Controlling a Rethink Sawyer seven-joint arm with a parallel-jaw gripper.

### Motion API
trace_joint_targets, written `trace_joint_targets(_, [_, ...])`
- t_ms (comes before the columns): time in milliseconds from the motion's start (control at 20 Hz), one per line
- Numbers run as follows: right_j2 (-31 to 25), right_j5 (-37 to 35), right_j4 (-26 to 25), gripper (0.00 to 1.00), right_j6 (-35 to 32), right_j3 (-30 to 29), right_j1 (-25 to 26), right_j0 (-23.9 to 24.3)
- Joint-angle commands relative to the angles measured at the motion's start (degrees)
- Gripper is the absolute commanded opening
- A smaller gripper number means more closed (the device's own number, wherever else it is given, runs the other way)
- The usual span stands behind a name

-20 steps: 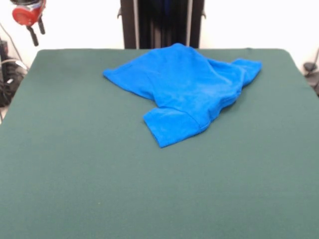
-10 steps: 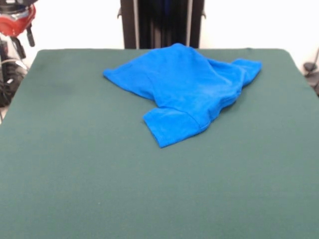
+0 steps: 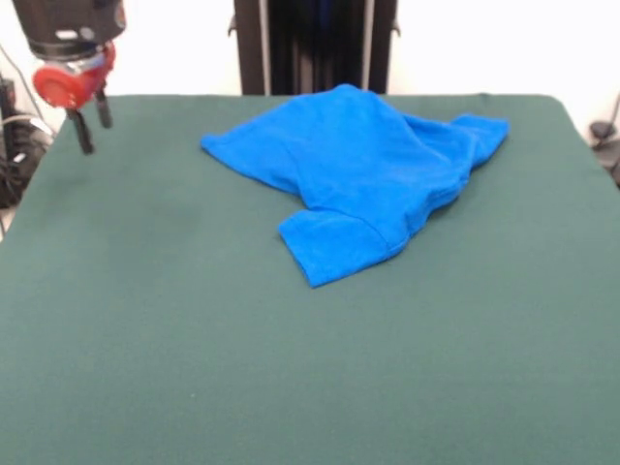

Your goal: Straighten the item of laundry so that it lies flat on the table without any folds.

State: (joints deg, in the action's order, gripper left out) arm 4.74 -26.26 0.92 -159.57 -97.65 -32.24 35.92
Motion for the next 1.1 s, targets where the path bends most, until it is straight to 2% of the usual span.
trace_joint_targets(50, [-0.44, -7.26, 12.81, 1.0, -18.81, 4.82, 8.08, -7.08])
trace_joint_targets(300, [2.59, -7.12, 18.92, 1.0, -22.75, 7.0, 11.03, -12.56])
trace_joint_targets(650, [8.13, -10.86, 27.08, 1.0, -30.3, 12.3, 15.01, -20.43])
trace_joint_targets(900, [7.77, -10.22, 31.25, 1.0, -30.8, 11.58, 15.23, -21.24])
trace_joint_targets(1100, [7.27, -14.35, 34.56, 1.0, -34.49, 11.74, 14.56, -22.05])
